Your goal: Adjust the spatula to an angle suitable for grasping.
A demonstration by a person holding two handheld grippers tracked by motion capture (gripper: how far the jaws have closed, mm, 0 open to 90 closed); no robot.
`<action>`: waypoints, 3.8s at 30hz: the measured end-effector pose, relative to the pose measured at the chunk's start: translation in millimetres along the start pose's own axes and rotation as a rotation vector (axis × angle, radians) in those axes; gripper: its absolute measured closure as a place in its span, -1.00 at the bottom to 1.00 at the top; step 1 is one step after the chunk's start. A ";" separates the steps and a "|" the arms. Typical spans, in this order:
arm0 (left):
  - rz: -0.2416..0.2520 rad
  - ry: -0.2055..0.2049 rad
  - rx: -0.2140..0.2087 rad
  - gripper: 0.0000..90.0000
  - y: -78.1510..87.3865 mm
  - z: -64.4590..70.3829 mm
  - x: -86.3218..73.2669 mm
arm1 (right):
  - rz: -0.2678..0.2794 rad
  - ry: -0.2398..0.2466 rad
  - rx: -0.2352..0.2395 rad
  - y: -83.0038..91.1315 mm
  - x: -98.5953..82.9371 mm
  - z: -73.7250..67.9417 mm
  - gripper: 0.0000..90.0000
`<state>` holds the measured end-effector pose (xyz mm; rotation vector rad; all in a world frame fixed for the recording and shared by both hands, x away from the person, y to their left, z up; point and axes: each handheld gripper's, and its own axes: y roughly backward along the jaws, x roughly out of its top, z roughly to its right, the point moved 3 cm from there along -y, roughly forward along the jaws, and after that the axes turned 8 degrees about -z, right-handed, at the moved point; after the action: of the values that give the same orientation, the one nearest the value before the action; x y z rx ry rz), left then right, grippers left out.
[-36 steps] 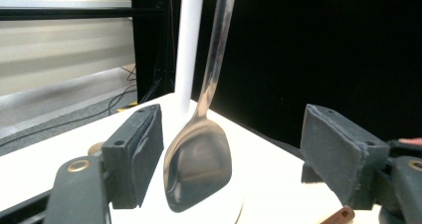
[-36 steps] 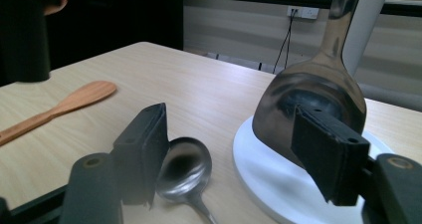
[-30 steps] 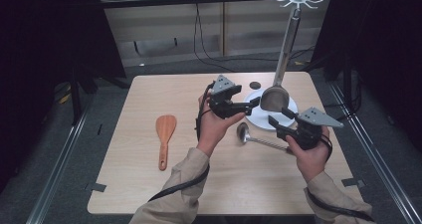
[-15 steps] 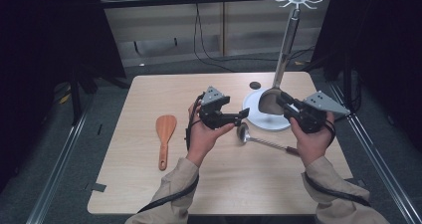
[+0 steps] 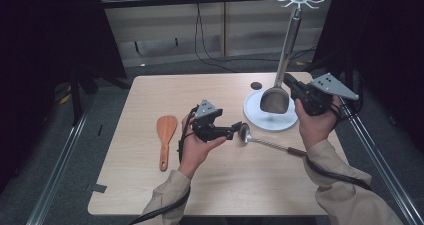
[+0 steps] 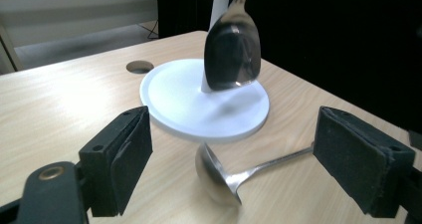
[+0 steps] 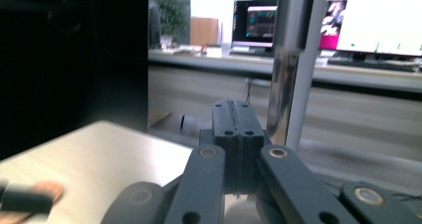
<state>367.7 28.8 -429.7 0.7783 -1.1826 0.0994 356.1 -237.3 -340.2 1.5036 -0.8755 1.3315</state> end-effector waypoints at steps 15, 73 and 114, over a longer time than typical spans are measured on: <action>-0.074 0.005 -0.012 -0.66 3.1 2.3 -30.0 | 0.138 -0.051 -0.106 -9.8 41.9 24.2 1.00; -0.048 0.019 -0.002 -0.66 11.5 -1.7 -28.5 | 0.257 0.002 -0.139 -29.6 114.2 35.1 1.00; -0.075 0.008 0.004 -0.65 8.7 -0.4 -34.0 | 0.050 -0.004 0.161 -2.4 18.7 4.4 0.05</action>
<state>350.2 46.4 -454.6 0.8241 -1.1450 0.0425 362.9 -239.5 -322.2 1.6171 -0.8290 1.4656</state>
